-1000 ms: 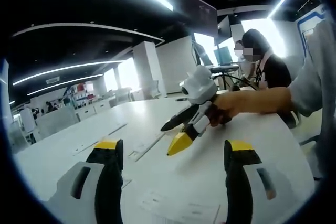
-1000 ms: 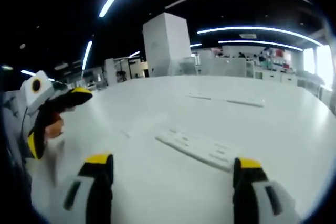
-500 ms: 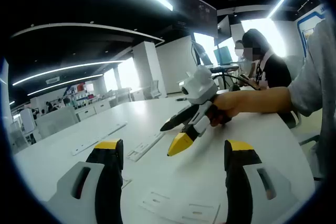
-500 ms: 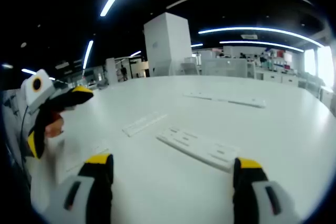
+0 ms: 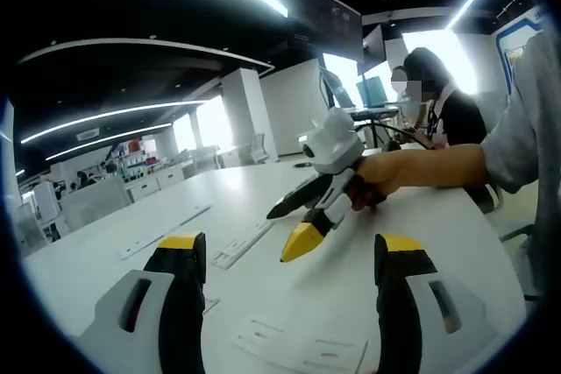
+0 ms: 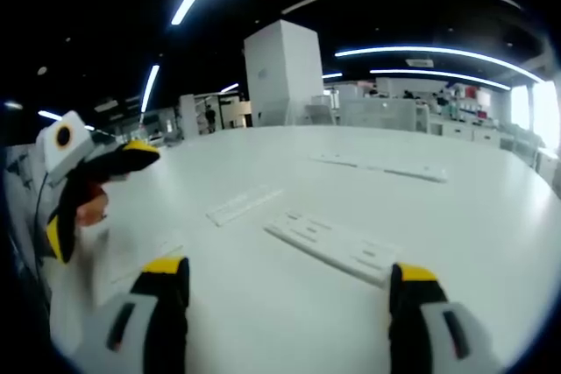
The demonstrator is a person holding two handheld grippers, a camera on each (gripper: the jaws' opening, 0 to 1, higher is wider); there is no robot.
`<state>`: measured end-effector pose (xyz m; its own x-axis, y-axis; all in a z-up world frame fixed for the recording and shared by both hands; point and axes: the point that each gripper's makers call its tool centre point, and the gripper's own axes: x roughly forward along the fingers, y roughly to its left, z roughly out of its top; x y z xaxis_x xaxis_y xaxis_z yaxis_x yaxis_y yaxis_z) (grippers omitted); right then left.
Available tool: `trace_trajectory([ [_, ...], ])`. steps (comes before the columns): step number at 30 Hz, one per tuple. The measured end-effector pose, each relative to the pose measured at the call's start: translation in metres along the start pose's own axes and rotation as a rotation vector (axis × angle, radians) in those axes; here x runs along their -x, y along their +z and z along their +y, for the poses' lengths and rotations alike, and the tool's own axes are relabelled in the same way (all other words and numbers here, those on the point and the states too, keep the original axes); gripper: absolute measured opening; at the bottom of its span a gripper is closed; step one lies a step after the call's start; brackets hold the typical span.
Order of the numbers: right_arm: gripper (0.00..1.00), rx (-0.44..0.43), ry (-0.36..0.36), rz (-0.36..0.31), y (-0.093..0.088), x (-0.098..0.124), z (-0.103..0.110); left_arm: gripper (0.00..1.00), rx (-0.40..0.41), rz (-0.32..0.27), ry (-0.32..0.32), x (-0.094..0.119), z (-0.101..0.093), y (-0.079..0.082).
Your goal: Locate the socket holder cover, grip the socket holder cover, clip it into the socket holder slot.
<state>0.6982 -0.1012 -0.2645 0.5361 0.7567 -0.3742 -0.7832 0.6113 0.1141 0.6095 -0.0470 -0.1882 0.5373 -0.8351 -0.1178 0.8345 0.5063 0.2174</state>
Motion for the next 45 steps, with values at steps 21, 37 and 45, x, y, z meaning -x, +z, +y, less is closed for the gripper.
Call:
trace_trajectory([
  [21,0.95,0.033,0.031,0.008,0.0003,-0.0029,0.0085,0.77,-0.011,0.007,0.005,-0.0002,0.0018,-0.0002],
  [37,0.95,0.003,0.024,0.012,-0.0008,-0.0023,0.0066,0.77,-0.012,0.007,0.004,0.0002,0.0004,-0.0001],
  [45,0.95,-0.004,0.030,0.009,0.0004,-0.0020,0.0057,0.77,-0.012,0.009,0.002,-0.0002,0.0003,-0.0006],
])
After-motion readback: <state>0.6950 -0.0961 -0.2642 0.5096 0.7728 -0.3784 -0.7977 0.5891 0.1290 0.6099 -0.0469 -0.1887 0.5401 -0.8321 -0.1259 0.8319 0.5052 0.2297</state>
